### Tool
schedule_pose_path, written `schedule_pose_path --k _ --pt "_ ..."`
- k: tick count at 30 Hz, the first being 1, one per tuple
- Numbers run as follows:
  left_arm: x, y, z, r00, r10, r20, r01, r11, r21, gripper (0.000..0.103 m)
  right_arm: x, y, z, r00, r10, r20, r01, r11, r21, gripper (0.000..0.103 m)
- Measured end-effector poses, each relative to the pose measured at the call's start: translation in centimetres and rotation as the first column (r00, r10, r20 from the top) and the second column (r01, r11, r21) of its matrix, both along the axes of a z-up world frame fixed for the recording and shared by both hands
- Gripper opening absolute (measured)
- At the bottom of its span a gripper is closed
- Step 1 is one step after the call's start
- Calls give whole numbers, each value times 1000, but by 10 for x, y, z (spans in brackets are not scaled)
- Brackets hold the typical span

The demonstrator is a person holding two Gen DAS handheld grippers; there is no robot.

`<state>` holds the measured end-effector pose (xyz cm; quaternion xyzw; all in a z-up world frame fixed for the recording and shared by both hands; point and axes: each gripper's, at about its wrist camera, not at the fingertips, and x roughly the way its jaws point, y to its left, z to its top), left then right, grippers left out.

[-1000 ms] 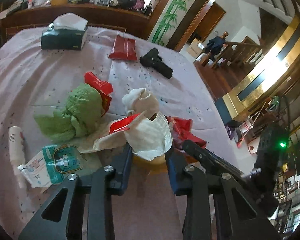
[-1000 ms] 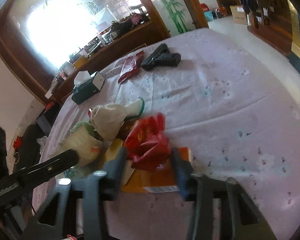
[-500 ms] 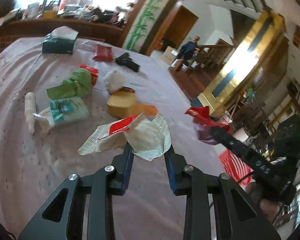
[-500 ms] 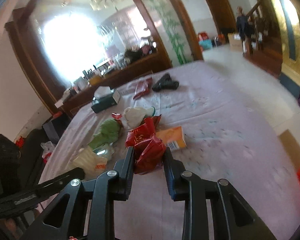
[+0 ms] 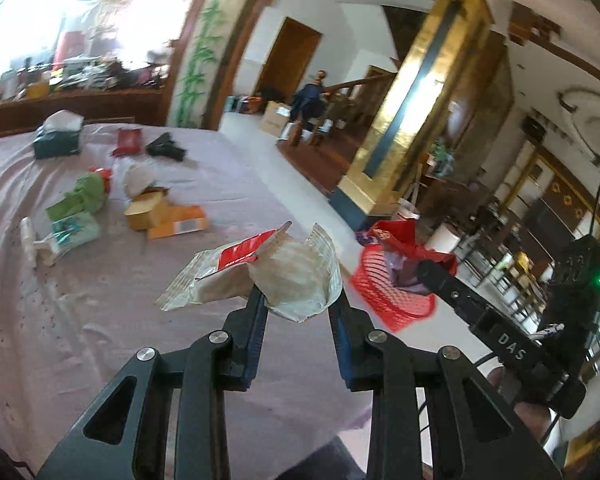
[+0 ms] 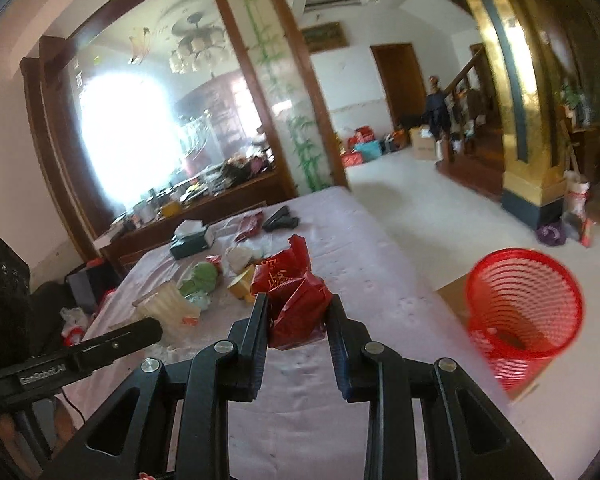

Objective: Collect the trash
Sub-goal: 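Carry both items over the red basket and open both tools to drop them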

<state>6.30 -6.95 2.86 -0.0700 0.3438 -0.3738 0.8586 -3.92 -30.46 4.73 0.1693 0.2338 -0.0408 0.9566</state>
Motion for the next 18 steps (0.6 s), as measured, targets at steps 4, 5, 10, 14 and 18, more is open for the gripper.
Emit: schedule_pose_path --k 4,5,10,14,18 --pt "-17 -25 8 998 -68 7 68 998 -7 29 -27 -11 7 998 -54 19 54 999 -6 29" --pt "-20 -31 9 996 -86 8 86 996 -6 29 -33 -13 8 998 -62 23 62 998 -7 29" --pt "-33 -62 15 988 -151 24 151 989 -6 29 -55 -30 17 991 -123 55 124 992 -13 29" --pt "-38 -85 18 983 -180 27 180 984 3 29 -66 -45 20 986 -154 67 155 988 -11 29" --pt "-39 -105 19 978 -207 25 206 978 13 29 -78 -63 16 980 -185 72 185 983 5 29"
